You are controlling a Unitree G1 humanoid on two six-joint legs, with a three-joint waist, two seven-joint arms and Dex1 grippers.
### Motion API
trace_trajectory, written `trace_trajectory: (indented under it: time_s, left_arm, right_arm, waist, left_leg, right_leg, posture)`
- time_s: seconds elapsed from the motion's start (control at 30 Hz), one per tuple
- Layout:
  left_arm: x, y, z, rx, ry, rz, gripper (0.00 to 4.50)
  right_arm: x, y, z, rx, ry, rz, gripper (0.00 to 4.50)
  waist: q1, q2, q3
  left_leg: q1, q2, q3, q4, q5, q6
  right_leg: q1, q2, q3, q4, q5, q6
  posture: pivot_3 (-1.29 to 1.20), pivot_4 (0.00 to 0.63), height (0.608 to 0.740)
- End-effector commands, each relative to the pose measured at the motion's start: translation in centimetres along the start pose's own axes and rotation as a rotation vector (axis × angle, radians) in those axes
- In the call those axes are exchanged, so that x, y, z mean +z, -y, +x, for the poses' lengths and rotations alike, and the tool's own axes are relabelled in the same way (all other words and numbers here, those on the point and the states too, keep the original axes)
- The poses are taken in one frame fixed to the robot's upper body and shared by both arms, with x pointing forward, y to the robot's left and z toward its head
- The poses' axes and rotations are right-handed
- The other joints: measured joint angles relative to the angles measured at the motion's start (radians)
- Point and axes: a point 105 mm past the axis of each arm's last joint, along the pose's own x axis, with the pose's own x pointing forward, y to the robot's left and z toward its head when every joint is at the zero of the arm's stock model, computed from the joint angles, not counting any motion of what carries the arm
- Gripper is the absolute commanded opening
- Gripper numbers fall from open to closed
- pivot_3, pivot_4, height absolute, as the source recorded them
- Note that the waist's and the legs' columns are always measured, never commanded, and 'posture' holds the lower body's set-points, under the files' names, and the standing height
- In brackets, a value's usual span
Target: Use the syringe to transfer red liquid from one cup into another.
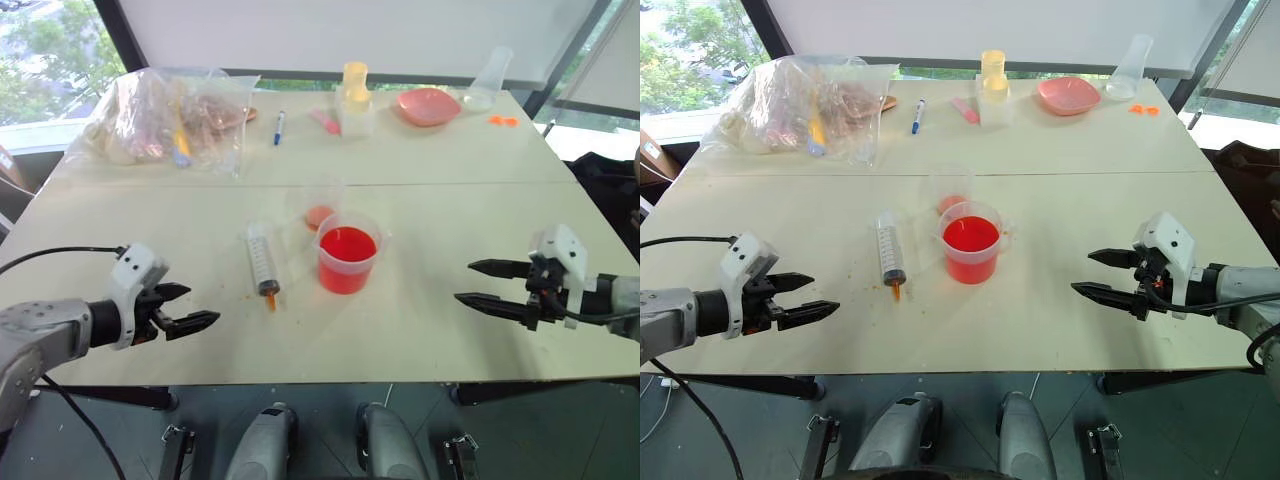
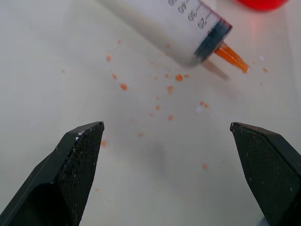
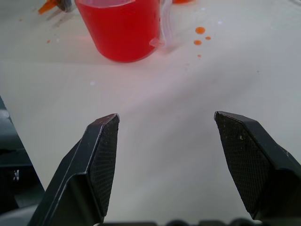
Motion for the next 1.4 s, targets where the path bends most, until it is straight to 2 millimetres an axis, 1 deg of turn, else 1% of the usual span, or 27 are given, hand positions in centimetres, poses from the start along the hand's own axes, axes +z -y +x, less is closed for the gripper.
trace_trajectory:
  time_s: [0.03,0.1,0.2,0.27,0.33,0.37,0.43,0.53,0.7,0.83,0.97,1.13,1.2,1.3,1.37,1.4]
  left_arm:
    - [0.4,-1.2,-0.2,0.05,-0.071,-0.044,4.46]
    - [0.6,-1.7,-0.2,0.079,-0.107,-0.062,4.46]
    - [5.0,-1.7,0.2,0.051,-0.045,-0.184,4.46]
    - [8.0,-1.8,1.0,0.026,-0.002,-0.234,4.46]
    - [10.1,-2.0,1.9,0.008,0.029,-0.287,4.46]
    - [11.1,-2.1,3.1,-0.006,0.015,-0.339,4.46]
    - [12.2,-1.9,4.6,-0.021,-0.03,-0.402,4.46]
    - [12.4,-1.8,6.4,0.015,-0.128,-0.463,4.46]
    - [12.8,-2.7,7.7,0.165,-0.233,-0.515,4.46]
    - [12.7,-3.0,8.1,0.227,-0.271,-0.543,4.46]
    - [11.9,-2.6,9.3,0.232,-0.307,-0.556,4.46]
    - [11.3,-1.9,10.4,0.208,-0.337,-0.59,4.46]
    - [10.7,-1.9,10.8,0.224,-0.355,-0.597,4.46]
    - [10.5,-2.0,11.0,0.246,-0.34,-0.591,3.76]
    - [10.8,-1.7,11.3,0.238,-0.319,-0.584,3.02]
    - [10.8,-1.6,11.4,0.236,-0.316,-0.584,2.52]
  right_arm:
    - [0.9,0.1,-0.1,-0.008,0.022,-0.047,3.38]
    - [0.9,0.1,-0.1,-0.006,0.019,-0.055,3.38]
    - [1.9,0.9,-0.4,-0.02,0.025,-0.127,3.38]
    - [3.6,1.0,-0.5,-0.006,0.055,-0.18,3.38]
    - [5.2,0.9,-0.3,0.02,0.082,-0.232,3.38]
    - [6.3,0.6,0.1,0.045,0.095,-0.296,3.38]
    - [7.6,0.4,0.9,0.069,0.111,-0.384,3.38]
    - [9.1,-0.2,2.1,0.112,0.153,-0.472,3.38]
    - [10.7,-2.1,3.5,0.211,0.209,-0.553,3.38]
    - [11.5,-3.6,3.8,0.246,0.247,-0.584,3.38]
    - [12.0,-5.3,4.0,0.272,0.277,-0.588,3.38]
    - [12.2,-5.8,4.0,0.272,0.28,-0.587,3.38]
    - [12.2,-5.7,4.0,0.268,0.284,-0.582,3.38]
    - [12.3,-5.3,4.1,0.258,0.289,-0.574,3.38]
    - [12.2,-5.2,4.1,0.255,0.293,-0.568,3.38]
    - [12.2,-5.1,4.1,0.255,0.294,-0.565,3.38]
  waist:
    - [-0.001,0.0,0.0]
    - [-0.001,0.0,0.0]
    - [0.005,-0.001,0.001]
    - [0.001,-0.001,0.001]
    - [-0.002,-0.001,0.001]
    - [-0.006,-0.001,0.001]
    - [-0.013,-0.001,0.001]
    - [-0.025,-0.001,0.001]
    - [-0.023,-0.001,0.001]
    - [-0.021,-0.001,0.001]
    - [-0.02,-0.001,0.001]
    - [-0.02,-0.001,0.001]
    - [-0.02,-0.001,0.001]
    - [-0.022,-0.001,0.001]
    - [-0.021,-0.001,0.001]
    - [-0.02,-0.001,0.001]
  left_leg:
    - [0.0,0.0,0.0,0.0,0.0,0.0]
    - [0.0,0.0,0.0,0.0,0.0,0.0]
    - [0.0,-0.001,-0.001,0.002,0.0,0.0]
    - [-0.001,-0.002,-0.003,0.005,0.001,0.0]
    - [0.0,-0.002,-0.003,0.005,0.001,0.0]
    - [0.001,-0.002,-0.003,0.004,0.001,0.0]
    - [0.003,-0.002,-0.003,0.003,0.001,0.0]
    - [0.003,-0.002,-0.003,0.001,0.001,-0.001]
    - [0.0,-0.004,-0.003,0.001,0.001,-0.002]
    - [-0.001,-0.005,-0.003,0.001,0.001,-0.002]
    - [-0.001,-0.005,-0.003,0.001,0.001,-0.002]
    - [-0.001,-0.005,-0.003,0.001,0.001,-0.002]
    - [-0.001,-0.005,-0.003,0.001,0.001,-0.002]
    - [-0.001,-0.005,-0.002,0.001,0.001,-0.002]
    - [-0.001,-0.005,-0.002,0.001,0.001,-0.002]
    - [-0.001,-0.005,-0.002,0.001,0.001,-0.002]
  right_leg:
    - [0.0,0.0,0.0,0.0,0.0,0.0]
    - [0.0,0.0,0.0,0.001,0.0,0.0]
    - [0.001,0.0,-0.001,0.001,0.0,0.001]
    - [0.002,0.0,-0.004,0.002,0.002,0.005]
    - [0.003,0.0,-0.003,0.003,0.004,0.008]
    - [0.003,0.0,-0.003,0.003,0.004,0.008]
    - [0.003,-0.001,-0.002,0.004,0.004,0.008]
    - [0.002,-0.001,-0.002,0.005,0.004,0.008]
    - [-0.003,-0.001,0.0,0.006,0.004,0.009]
    - [-0.003,-0.002,0.0,0.006,0.004,0.009]
    - [-0.003,-0.002,0.0,0.006,0.004,0.009]
    - [-0.003,-0.002,0.0,0.006,0.004,0.009]
    - [-0.003,-0.002,0.0,0.006,0.004,0.009]
    - [-0.003,-0.002,0.0,0.006,0.004,0.009]
    - [-0.003,-0.002,0.0,0.006,0.004,0.009]
    - [-0.003,-0.002,0.0,0.006,0.004,0.009]
  posture:
    - [0.0,0.15,0.74]
    - [0.0,0.15,0.74]
    - [0.0,0.15,0.74]
    - [0.0,0.15,0.74]
    - [0.0,0.15,0.74]
    - [0.0,0.15,0.74]
    - [0.0,0.15,0.74]
    - [0.0,0.15,0.74]
    - [0.0,0.15,0.74]
    - [0.0,0.15,0.74]
    - [0.0,0.15,0.74]
    - [0.0,0.15,0.74]
    - [0.0,0.15,0.74]
    - [0.0,0.15,0.74]
    - [0.0,0.15,0.74]
    - [0.0,0.15,0.74]
